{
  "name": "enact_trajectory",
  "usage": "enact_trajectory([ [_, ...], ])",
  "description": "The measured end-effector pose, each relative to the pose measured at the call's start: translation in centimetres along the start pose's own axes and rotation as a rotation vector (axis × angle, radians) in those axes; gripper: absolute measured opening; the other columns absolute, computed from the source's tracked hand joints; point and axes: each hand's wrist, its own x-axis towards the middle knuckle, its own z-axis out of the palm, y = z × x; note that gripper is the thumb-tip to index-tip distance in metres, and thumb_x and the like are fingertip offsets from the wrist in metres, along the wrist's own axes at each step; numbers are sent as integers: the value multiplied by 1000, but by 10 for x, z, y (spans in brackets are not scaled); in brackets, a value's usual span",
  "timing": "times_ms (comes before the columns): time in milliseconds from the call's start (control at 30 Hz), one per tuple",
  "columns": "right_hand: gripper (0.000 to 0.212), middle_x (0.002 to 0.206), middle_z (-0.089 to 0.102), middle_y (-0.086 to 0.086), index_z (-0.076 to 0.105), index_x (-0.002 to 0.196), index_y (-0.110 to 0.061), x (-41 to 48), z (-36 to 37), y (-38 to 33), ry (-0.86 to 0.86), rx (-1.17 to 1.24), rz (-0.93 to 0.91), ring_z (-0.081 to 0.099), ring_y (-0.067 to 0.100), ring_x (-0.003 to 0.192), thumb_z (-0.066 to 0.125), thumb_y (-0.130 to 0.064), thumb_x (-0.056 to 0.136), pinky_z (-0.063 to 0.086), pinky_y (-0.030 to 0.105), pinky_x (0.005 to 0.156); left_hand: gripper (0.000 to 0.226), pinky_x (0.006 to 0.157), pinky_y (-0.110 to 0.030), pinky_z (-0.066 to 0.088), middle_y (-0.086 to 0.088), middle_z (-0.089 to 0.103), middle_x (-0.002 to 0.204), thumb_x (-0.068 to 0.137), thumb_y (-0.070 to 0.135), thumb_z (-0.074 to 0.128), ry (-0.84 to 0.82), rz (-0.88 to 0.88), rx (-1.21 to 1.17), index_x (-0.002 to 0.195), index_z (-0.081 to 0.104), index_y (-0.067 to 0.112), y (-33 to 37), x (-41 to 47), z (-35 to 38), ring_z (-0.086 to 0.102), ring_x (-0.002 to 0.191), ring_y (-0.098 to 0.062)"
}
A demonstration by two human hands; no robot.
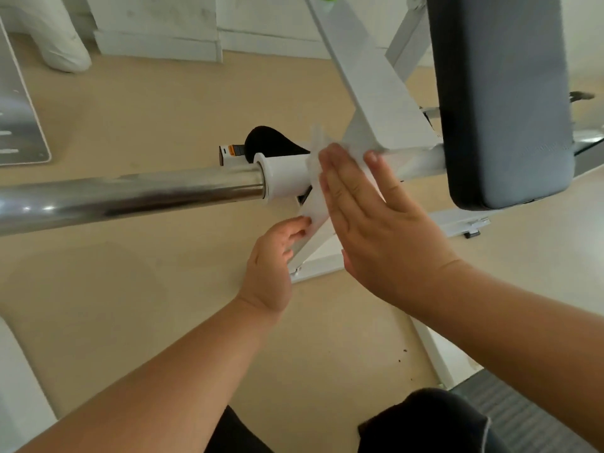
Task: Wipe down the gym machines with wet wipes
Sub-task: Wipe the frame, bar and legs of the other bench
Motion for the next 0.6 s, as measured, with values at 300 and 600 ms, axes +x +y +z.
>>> enact_trajectory([
  [300,79,163,-1,38,3,157,11,25,20,-69,-180,-1,-333,-5,55,152,24,-45,105,-21,68,110,35,120,-55,27,18,71,120,103,31,32,-83,-272,-162,101,66,23,-18,24,-30,66,114,-5],
  [600,78,163,0,39,4,154,17,0,-4,0,-62,-40,-64,-1,52,153,28,-36,103,-19,63,119,61,123,-48,23,12,55,145,97,39,17,-207,-330,-101,144,51,18,-31,30,-40,52,132,-4],
])
